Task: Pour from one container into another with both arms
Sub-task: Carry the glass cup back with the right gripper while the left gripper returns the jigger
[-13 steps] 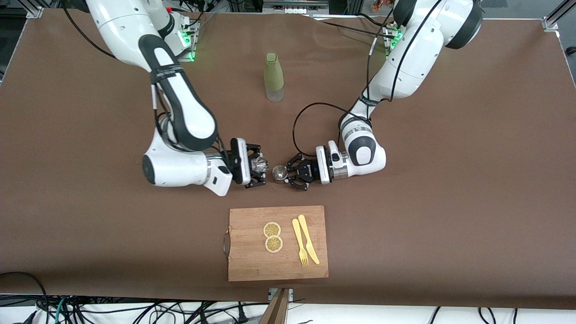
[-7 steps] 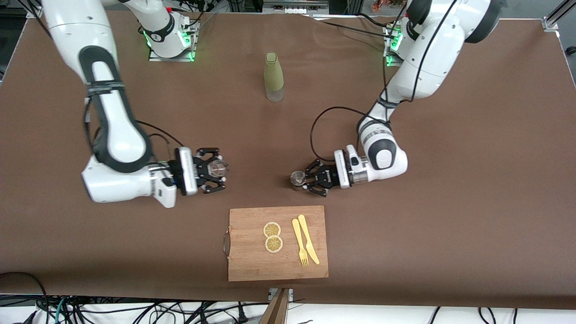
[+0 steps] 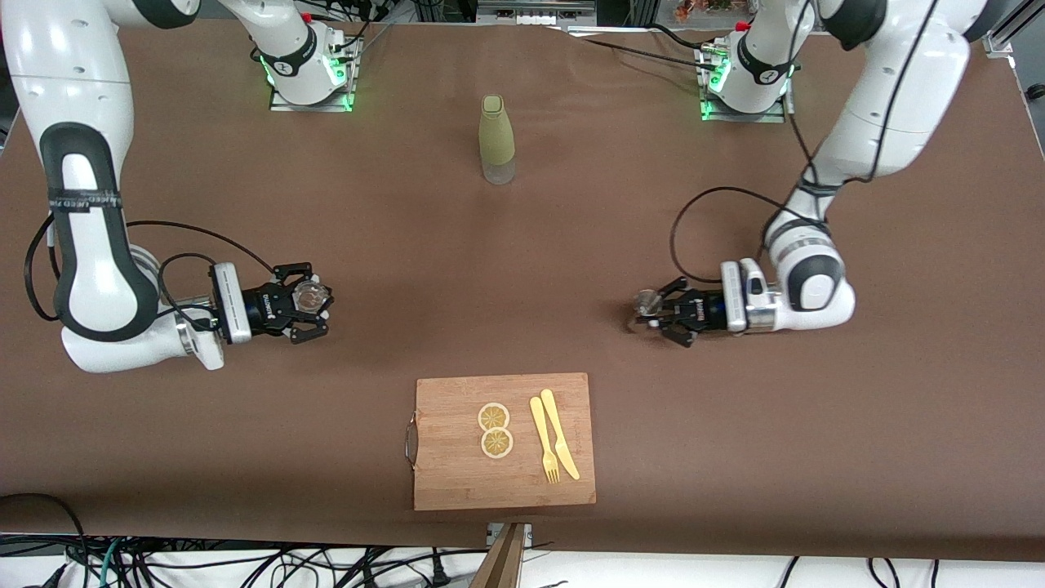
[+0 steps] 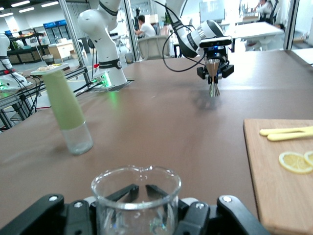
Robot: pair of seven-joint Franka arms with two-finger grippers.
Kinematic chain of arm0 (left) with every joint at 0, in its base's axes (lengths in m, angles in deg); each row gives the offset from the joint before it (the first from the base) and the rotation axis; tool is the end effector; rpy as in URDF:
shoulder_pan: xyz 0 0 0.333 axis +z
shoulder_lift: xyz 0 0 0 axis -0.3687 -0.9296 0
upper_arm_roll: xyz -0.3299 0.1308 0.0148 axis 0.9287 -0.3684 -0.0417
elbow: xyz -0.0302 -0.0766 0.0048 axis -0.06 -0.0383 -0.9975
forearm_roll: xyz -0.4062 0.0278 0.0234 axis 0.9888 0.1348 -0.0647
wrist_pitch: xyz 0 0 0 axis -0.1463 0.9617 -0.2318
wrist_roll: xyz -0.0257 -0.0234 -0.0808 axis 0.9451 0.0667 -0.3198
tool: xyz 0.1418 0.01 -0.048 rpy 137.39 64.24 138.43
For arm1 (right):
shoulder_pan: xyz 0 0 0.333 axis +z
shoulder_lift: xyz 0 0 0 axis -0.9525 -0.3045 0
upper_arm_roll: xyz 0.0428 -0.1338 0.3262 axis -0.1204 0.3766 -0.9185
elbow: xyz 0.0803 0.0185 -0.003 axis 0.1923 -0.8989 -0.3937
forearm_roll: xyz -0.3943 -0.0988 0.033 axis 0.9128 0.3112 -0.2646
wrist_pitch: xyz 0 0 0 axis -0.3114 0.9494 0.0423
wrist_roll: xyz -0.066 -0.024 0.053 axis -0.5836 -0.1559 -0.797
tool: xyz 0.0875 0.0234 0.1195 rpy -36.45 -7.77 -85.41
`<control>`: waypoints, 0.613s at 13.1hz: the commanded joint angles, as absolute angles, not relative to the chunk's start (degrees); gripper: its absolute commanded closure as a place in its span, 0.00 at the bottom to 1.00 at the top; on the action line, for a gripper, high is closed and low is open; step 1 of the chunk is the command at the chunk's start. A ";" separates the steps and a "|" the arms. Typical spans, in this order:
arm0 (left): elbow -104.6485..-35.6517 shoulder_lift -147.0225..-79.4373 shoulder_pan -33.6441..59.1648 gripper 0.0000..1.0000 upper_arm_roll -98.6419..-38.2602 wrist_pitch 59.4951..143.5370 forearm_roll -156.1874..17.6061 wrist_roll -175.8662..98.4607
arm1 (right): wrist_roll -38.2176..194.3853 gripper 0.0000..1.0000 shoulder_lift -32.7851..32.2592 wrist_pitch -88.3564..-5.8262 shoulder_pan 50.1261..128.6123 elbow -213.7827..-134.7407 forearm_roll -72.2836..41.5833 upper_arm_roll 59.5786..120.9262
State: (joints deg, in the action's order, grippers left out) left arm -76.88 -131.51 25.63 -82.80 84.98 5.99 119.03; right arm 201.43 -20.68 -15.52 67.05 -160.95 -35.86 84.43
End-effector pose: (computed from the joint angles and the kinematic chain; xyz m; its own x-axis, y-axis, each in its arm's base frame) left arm 0.6240 -0.1279 0.1284 -0.0259 -0.1592 0.9869 -0.9993 -0.0206 -0.0296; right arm 0.6768 0.0760 0.2309 -0.0030 0.3628 0.9319 0.9370 0.3266 -0.1241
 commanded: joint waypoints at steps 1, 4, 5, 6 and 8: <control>-80.39 -129.71 33.65 1.00 -82.81 78.68 -2.13 122.34 | 209.34 1.00 -25.38 -13.04 62.70 -161.46 -36.60 83.66; -80.39 -130.14 35.17 1.00 -90.44 70.95 -7.96 126.37 | 215.33 1.00 -32.24 -12.86 57.69 -161.46 -37.04 83.66; -80.30 -130.23 35.95 1.00 -92.73 69.36 -9.62 127.96 | 216.65 1.00 -33.39 -12.86 56.99 -161.37 -37.21 83.66; -80.13 -130.32 37.18 1.00 -94.06 68.65 -11.38 129.10 | 217.88 1.00 -33.84 -12.94 56.80 -161.37 -37.30 83.66; -79.69 -130.50 40.25 1.00 -95.04 67.59 -14.90 131.13 | 219.47 1.00 -34.98 -13.03 56.02 -161.28 -37.39 83.66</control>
